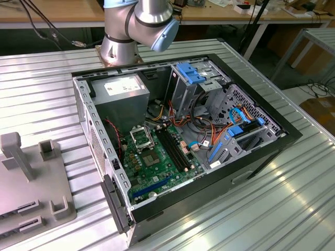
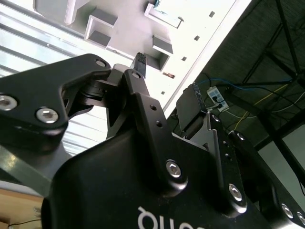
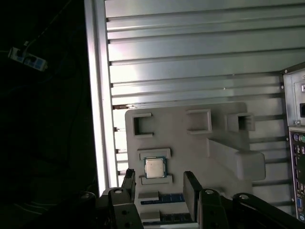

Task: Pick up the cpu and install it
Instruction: 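Pick up the cpu and move it towards the insertion slot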

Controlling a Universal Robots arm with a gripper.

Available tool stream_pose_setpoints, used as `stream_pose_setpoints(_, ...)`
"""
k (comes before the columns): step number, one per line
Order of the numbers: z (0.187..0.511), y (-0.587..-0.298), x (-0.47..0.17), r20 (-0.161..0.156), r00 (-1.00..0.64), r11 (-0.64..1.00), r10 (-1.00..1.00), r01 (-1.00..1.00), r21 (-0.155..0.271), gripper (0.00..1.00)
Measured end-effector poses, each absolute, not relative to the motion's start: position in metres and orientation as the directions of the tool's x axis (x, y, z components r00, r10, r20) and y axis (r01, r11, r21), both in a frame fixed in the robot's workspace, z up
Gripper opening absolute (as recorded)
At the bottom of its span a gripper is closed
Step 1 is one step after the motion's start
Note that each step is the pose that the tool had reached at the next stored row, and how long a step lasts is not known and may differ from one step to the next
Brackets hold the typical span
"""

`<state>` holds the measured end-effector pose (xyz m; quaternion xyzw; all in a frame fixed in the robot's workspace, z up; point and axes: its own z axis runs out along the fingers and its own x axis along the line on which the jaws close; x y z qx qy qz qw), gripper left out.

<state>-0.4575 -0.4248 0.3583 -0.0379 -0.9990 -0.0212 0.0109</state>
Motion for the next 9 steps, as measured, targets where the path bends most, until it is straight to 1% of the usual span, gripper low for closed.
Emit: stream_pose_setpoints(9,0.34,-0.426,-0.457,0.023,-0.997,0.996,0.075,0.076,0.042,0.53)
